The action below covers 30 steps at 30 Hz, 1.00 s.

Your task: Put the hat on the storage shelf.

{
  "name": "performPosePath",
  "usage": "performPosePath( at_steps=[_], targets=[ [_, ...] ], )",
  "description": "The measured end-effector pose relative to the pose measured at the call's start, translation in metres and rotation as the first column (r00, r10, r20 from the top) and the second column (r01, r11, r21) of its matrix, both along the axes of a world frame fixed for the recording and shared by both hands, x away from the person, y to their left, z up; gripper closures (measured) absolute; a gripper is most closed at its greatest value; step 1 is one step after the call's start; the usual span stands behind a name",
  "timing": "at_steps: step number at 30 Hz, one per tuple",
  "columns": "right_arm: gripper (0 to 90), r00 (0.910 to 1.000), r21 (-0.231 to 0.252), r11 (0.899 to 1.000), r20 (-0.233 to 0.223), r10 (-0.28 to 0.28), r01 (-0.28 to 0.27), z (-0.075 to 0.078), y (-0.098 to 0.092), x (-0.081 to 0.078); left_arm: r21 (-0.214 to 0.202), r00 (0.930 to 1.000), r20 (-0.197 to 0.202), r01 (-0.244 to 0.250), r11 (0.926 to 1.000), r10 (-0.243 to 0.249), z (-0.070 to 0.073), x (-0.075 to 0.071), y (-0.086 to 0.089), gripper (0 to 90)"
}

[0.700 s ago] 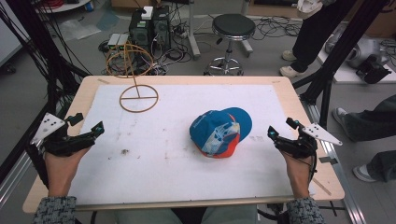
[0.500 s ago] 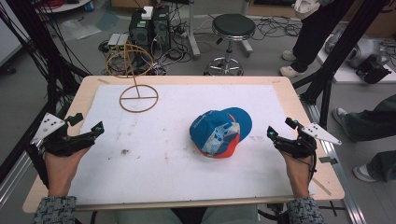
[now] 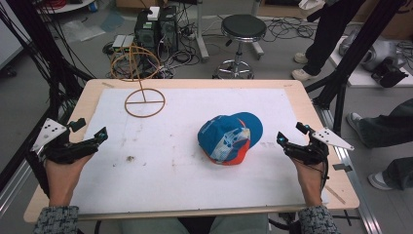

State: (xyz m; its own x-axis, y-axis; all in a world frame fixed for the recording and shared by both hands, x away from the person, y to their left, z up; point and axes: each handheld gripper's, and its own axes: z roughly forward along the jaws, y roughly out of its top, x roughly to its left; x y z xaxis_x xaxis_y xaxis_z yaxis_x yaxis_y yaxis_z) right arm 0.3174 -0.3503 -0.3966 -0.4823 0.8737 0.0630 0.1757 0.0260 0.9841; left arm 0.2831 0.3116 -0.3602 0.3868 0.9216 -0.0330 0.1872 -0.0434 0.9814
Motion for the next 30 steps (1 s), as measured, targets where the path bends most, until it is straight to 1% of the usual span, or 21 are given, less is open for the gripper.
performPosePath(
  at_steps=[9, 12, 14, 18, 19, 20, 21, 23, 24, 25, 26, 27, 28, 29, 30],
  targets=[
    [12.4, 0.9999, -0.001, 1.0, 0.016, -0.001, 0.001, 0.004, 0.002, -0.001, -0.002, 1.0, -0.005, 0.003, 1.0, -0.003, -0.001, 0.0, 0.0, 17.9],
    [12.4, 0.999, 0.004, 1.0, 0.044, 0.009, -0.009, 0.013, 0.004, -0.003, -0.007, 1.0, -0.005, 0.007, 0.9999, -0.007, -0.002, 0.001, -0.001, 17.9],
    [12.4, 0.9987, 0.001, 1.0, 0.049, 0.011, -0.012, 0.016, 0.005, -0.004, -0.005, 1.0, -0.005, 0.008, 1.0, -0.008, -0.002, 0.001, -0.001, 17.8],
    [12.5, 0.9969, 0.014, 0.999, 0.065, 0.045, -0.046, 0.022, 0.012, -0.006, -0.008, 1.0, -0.004, 0.005, 1.0, -0.005, -0.001, 0.0, 0.0, 17.9],
    [12.5, 0.996, 0.012, 0.998, 0.068, 0.058, -0.059, 0.023, 0.016, -0.006, -0.008, 1.0, -0.004, 0.004, 1.0, -0.004, -0.001, 0.0, 0.0, 17.9],
    [13.7, 0.9937, 0.003, 0.997, 0.08, 0.078, -0.079, 0.026, 0.023, -0.006, -0.007, 1.0, -0.004, 0.007, 1.0, -0.007, -0.001, 0.0, 0.0, 17.8],
    [13.7, 0.9937, 0.003, 0.997, 0.08, 0.078, -0.079, 0.026, 0.023, -0.006, -0.007, 1.0, -0.005, 0.006, 1.0, -0.006, -0.001, 0.0, 0.0, 17.8],
    [14.2, 0.9911, -0.001, 0.995, 0.086, 0.102, -0.102, 0.028, 0.029, -0.006, -0.005, 1.0, -0.005, 0.007, 1.0, -0.007, -0.001, 0.0, 0.0, 17.8],
    [14.2, 0.9892, -0.009, 0.994, 0.093, 0.114, -0.113, 0.03, 0.033, -0.005, -0.003, 1.0, -0.005, 0.007, 1.0, -0.007, -0.001, 0.0, -0.001, 17.9],
    [14.2, 0.9844, -0.017, 0.989, 0.1, 0.145, -0.144, 0.032, 0.041, -0.005, -0.004, 1.0, -0.005, 0.007, 1.0, -0.007, -0.001, 0.0, -0.001, 17.8],
    [14.2, 0.9818, -0.02, 0.987, 0.105, 0.158, -0.157, 0.033, 0.046, -0.005, -0.003, 0.9999, -0.006, 0.008, 1.0, -0.008, -0.001, 0.0, -0.001, 17.9],
    [14.2, 0.9818, -0.02, 0.987, 0.105, 0.158, -0.157, 0.033, 0.046, -0.005, -0.005, 0.9999, -0.006, 0.009, 1.0, -0.009, -0.001, 0.001, -0.001, 17.9],
    [14.2, 0.9799, -0.024, 0.986, 0.105, 0.169, -0.168, 0.034, 0.051, -0.005, -0.004, 0.9999, -0.008, 0.009, 1.0, -0.009, -0.002, 0.001, -0.001, 17.9],
    [14.3, 0.9772, -0.03, 0.983, 0.103, 0.185, -0.183, 0.034, 0.056, -0.004, -0.003, 0.9999, -0.009, 0.008, 1.0, -0.008, -0.002, 0.001, -0.001, 17.8],
    [14.6, 0.9719, -0.037, 0.978, 0.107, 0.21, -0.207, 0.035, 0.065, -0.003, -0.003, 0.9999, -0.01, 0.009, 1.0, -0.009, -0.002, 0.001, -0.001, 17.9]
  ],
)
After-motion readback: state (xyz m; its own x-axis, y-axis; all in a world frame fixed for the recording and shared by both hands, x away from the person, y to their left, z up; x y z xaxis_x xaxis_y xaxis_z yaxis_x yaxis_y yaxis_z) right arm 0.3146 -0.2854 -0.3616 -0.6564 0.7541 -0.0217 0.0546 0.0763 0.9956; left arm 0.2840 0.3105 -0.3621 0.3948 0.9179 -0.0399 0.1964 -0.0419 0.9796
